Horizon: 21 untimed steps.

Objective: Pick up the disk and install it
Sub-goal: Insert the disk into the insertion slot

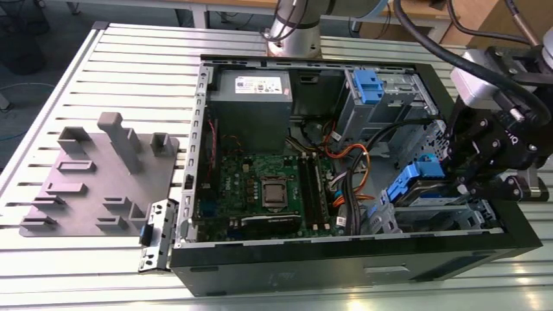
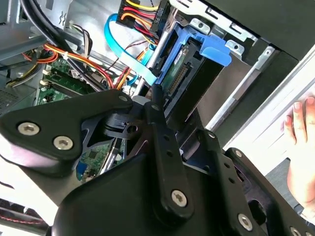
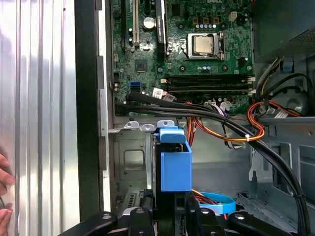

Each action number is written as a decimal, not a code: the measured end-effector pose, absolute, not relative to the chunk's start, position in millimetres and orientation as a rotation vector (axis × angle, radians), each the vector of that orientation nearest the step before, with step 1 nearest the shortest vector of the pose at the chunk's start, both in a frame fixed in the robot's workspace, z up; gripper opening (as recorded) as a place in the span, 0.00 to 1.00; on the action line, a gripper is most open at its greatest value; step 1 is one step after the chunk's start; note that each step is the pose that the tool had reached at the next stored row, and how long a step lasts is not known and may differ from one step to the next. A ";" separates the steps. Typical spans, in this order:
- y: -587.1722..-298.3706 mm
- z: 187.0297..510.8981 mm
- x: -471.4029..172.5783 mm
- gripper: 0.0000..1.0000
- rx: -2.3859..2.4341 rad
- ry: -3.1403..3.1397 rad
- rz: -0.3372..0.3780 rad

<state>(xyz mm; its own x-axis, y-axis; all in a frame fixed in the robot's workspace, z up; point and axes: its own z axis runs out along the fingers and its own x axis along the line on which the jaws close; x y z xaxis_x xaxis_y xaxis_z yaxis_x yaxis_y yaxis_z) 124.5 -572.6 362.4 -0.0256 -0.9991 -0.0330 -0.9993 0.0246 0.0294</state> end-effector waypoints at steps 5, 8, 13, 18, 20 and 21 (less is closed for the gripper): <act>-572.6 353.5 124.5 0.35 -2.192 2.248 0.067; -572.6 349.1 124.5 0.35 -2.192 2.248 0.067; -572.6 348.9 124.5 0.35 -2.192 2.248 0.067; -572.6 348.8 124.5 0.48 -2.192 2.248 0.067; -572.5 348.2 124.4 0.48 -2.191 2.246 0.066; -572.5 347.4 124.2 0.48 -2.191 2.244 0.063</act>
<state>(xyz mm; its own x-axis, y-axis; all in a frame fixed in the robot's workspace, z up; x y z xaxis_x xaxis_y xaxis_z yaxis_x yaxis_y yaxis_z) 124.2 -572.5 347.4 -0.0244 -0.9992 -0.0315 -0.9994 0.0236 0.0250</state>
